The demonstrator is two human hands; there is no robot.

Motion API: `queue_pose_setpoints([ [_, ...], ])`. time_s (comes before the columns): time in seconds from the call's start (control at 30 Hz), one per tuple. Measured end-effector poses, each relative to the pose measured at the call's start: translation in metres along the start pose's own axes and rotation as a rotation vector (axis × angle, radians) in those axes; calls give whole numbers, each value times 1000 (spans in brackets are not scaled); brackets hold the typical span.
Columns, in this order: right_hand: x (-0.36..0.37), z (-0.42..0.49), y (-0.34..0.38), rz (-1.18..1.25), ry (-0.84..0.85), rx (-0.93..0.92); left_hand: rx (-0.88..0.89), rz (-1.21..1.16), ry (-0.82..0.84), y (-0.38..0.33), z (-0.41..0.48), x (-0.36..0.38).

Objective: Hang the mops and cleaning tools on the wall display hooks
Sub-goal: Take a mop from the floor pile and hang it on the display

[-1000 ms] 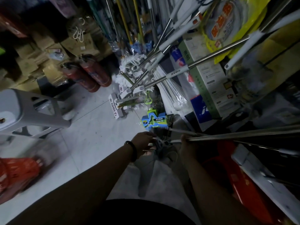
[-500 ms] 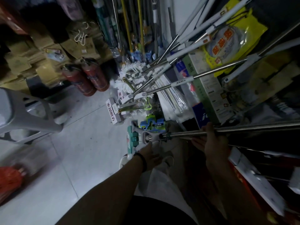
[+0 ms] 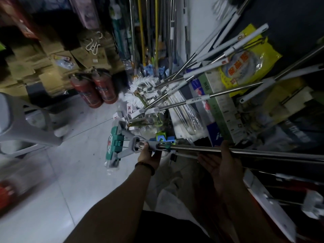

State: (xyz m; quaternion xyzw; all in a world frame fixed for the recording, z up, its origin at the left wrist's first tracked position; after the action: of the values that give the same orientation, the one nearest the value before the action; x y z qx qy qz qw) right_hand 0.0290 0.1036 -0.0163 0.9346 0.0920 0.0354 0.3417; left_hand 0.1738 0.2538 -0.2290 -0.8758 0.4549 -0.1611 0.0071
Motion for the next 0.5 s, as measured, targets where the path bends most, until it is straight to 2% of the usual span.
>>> queue_pose_setpoints([
  [0.17,6,32,-28,-54,35,106,32,26,99,-8,-6,20],
  [0.27,29,31,-48,-206,161,279,51,44,183,-7,-13,34],
  [0.33,49,25,-51,-343,216,253,87,53,260,-9,-18,44],
  [0.4,63,25,-40,-434,184,46,122,62,310,-12,-29,53],
  [0.5,90,11,1,-791,133,-509,133,40,381,-18,-46,69],
])
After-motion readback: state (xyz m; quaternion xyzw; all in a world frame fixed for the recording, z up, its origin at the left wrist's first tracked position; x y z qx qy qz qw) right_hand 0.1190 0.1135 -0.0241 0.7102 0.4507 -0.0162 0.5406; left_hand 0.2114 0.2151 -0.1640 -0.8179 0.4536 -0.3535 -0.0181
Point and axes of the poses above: each hand's wrist, its own z-axis towards the middle knuckle, its own x-axis out of the palm, y = z × x, the point moved 6 cm from there along z, towards the middle knuckle, and after that the axes turned 10 degrees about x, right-handed, at the moved point
